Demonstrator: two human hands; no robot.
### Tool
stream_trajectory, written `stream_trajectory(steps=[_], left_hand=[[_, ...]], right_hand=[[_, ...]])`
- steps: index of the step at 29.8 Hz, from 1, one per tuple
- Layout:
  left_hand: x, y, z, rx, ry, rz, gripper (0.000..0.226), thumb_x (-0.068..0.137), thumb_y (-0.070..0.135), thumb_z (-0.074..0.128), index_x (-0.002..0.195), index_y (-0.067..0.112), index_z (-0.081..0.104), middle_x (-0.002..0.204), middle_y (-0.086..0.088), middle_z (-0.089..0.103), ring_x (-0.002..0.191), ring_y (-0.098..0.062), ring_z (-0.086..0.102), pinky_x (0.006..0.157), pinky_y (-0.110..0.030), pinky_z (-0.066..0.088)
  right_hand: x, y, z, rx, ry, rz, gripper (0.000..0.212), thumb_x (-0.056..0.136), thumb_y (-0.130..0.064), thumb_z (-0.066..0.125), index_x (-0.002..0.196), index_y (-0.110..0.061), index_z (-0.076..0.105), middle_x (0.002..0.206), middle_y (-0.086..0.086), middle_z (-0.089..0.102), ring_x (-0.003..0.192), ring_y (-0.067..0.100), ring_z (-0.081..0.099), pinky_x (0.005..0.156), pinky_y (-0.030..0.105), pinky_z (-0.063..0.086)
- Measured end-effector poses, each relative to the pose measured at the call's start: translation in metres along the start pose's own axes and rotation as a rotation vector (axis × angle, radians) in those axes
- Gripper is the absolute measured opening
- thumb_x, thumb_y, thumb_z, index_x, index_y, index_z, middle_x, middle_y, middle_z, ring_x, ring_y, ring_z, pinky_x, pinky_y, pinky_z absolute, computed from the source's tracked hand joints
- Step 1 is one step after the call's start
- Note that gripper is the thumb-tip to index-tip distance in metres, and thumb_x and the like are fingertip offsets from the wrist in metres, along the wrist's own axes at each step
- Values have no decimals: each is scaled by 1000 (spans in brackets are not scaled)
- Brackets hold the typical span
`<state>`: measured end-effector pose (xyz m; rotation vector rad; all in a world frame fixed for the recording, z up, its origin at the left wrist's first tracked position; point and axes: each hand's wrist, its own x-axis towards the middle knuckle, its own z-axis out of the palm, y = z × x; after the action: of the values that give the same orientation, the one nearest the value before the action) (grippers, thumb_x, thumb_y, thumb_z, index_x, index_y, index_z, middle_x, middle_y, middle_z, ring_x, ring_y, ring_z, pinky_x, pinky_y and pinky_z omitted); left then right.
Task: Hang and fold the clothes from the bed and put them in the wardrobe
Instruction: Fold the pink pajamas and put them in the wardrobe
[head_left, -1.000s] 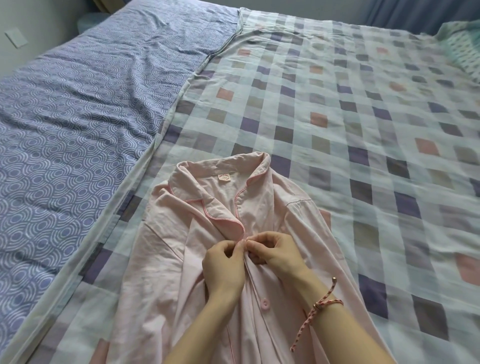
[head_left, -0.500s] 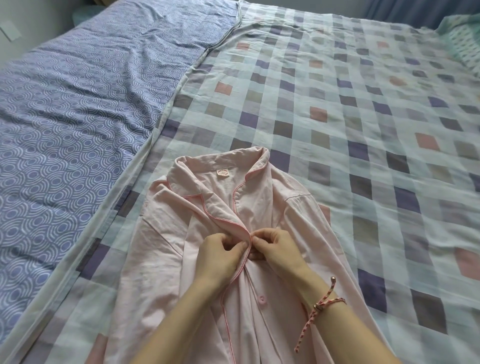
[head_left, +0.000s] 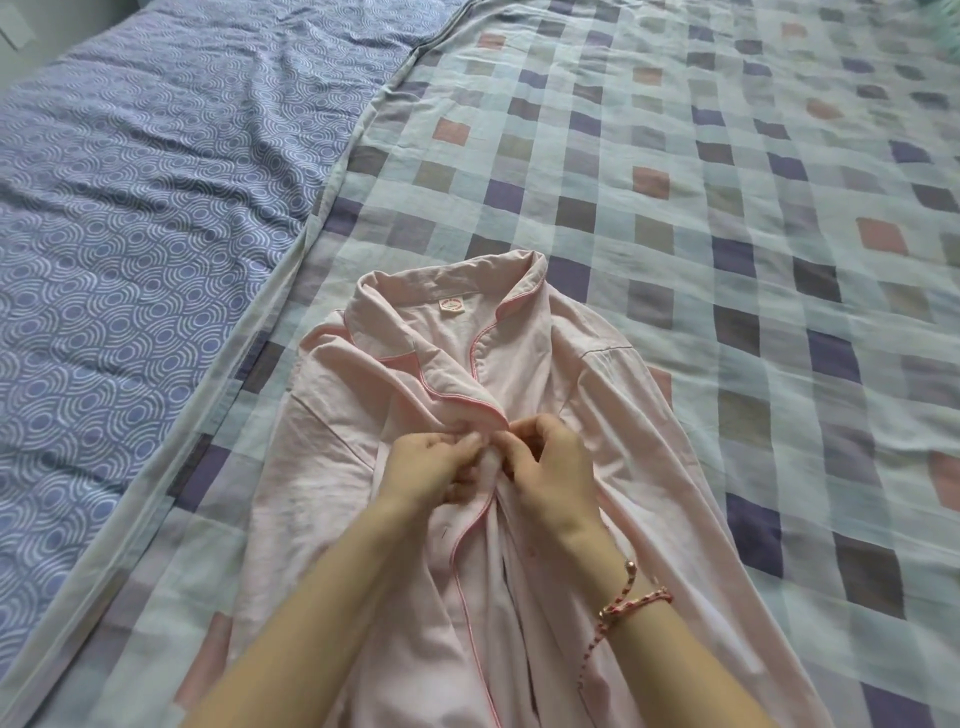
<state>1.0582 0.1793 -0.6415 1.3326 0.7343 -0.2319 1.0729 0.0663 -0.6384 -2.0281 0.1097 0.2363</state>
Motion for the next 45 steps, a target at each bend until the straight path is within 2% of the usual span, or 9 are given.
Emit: stream_trajectory(steps=[3, 8, 14, 17, 21, 25, 29, 37, 45], left_hand=[[-3, 6, -2, 102, 37, 35, 23, 92, 16, 58, 69, 9, 59, 51, 2, 57, 45, -9, 55, 52, -24, 54], [-47, -36, -5, 1113, 349, 757, 24, 69, 34, 66, 79, 15, 57, 81, -5, 56, 75, -23, 56, 67, -34, 47], [-68, -48, -11, 1501, 475, 772, 14, 61, 12, 50, 73, 12, 56, 74, -11, 54, 68, -30, 54, 64, -37, 40], [-83, -40, -11, 1406, 481, 633, 18, 63, 0, 67, 77, 7, 58, 74, -15, 58, 69, -34, 59, 57, -35, 48], [-102, -27, -9, 1168, 386, 367, 16, 91, 25, 50, 90, 13, 60, 107, -9, 61, 97, -29, 59, 80, -35, 46], [-101, -30, 3, 541, 126, 198, 45, 88, 32, 56, 47, 13, 52, 49, -2, 55, 50, -20, 49, 60, -29, 40], [-109, -40, 13, 230, 53, 157, 27, 81, 23, 64, 59, 7, 62, 51, -3, 57, 50, -16, 47, 57, -30, 37], [-128, -42, 22, 327, 206, 315, 7, 82, 12, 66, 77, 16, 69, 75, 1, 70, 76, -13, 65, 73, -26, 50], [-135, -41, 27, 257, 131, 253, 21, 84, 16, 59, 66, 15, 69, 58, 6, 62, 61, -15, 54, 63, -30, 47]], right_hand=[[-4, 2, -15, -86, 3, -96, 10, 88, -8, 59, 80, -9, 65, 68, -5, 59, 67, 8, 53, 64, 15, 38], [-47, 5, -29, -447, -141, -304, 6, 85, -15, 58, 84, -12, 63, 84, 2, 61, 80, 19, 56, 72, 29, 44], [-68, 7, -39, -724, -310, -293, 11, 90, -18, 48, 101, -14, 51, 109, 2, 52, 107, 19, 47, 88, 28, 36], [-73, 5, -41, -689, -316, -267, 6, 89, -10, 48, 93, -13, 52, 101, 2, 54, 98, 18, 49, 82, 27, 34], [-75, 8, -44, -304, -189, -133, 20, 74, -5, 67, 64, -18, 58, 70, -8, 56, 77, 14, 55, 70, 20, 41], [-77, 3, -47, 171, -248, 111, 17, 73, 1, 71, 62, -12, 68, 63, 6, 66, 76, 12, 55, 64, 24, 43], [-87, -3, -52, 433, -246, 211, 14, 81, 10, 61, 73, 1, 67, 63, 11, 63, 53, 10, 56, 53, 17, 46], [-98, 0, -60, 385, -157, 99, 13, 81, 5, 65, 71, -4, 66, 60, 0, 63, 51, 1, 55, 54, 15, 47], [-101, 3, -65, 319, -162, 58, 9, 82, 6, 62, 75, 0, 65, 59, 5, 61, 47, 2, 52, 52, 15, 44]])
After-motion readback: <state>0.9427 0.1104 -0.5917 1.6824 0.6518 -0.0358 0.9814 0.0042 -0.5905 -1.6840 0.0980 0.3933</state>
